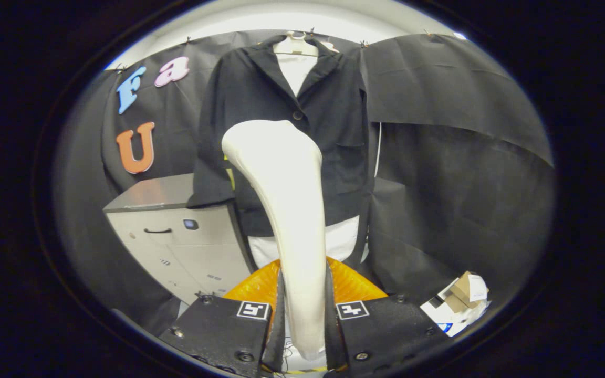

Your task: Iron the clothes twice with a garment steamer, once on the left side and once on the right side.

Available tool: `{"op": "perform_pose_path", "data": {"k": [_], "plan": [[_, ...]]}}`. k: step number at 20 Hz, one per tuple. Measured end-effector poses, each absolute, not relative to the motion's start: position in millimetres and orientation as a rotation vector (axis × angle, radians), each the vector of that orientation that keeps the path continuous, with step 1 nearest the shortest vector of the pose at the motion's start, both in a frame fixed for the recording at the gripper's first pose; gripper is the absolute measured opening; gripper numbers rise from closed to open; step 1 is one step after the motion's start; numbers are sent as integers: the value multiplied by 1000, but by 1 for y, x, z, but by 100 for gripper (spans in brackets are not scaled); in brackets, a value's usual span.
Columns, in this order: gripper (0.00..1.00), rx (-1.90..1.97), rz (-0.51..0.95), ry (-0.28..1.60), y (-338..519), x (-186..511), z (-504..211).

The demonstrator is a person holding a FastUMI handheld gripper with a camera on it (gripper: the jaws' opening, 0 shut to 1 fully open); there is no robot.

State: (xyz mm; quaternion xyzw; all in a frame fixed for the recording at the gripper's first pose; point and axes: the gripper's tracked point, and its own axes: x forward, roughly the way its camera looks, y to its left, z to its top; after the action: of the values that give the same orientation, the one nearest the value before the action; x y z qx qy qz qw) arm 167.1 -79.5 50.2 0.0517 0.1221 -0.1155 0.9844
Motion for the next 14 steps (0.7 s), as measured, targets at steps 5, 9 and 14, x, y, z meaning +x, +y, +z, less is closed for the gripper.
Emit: {"op": "perform_pose_path", "data": {"k": [5,9,14], "plan": [[33,102,-172,273,-43,122,35],[33,91,-115,290,-19,100,29],[33,60,-83,266,-16,85,37]]}}
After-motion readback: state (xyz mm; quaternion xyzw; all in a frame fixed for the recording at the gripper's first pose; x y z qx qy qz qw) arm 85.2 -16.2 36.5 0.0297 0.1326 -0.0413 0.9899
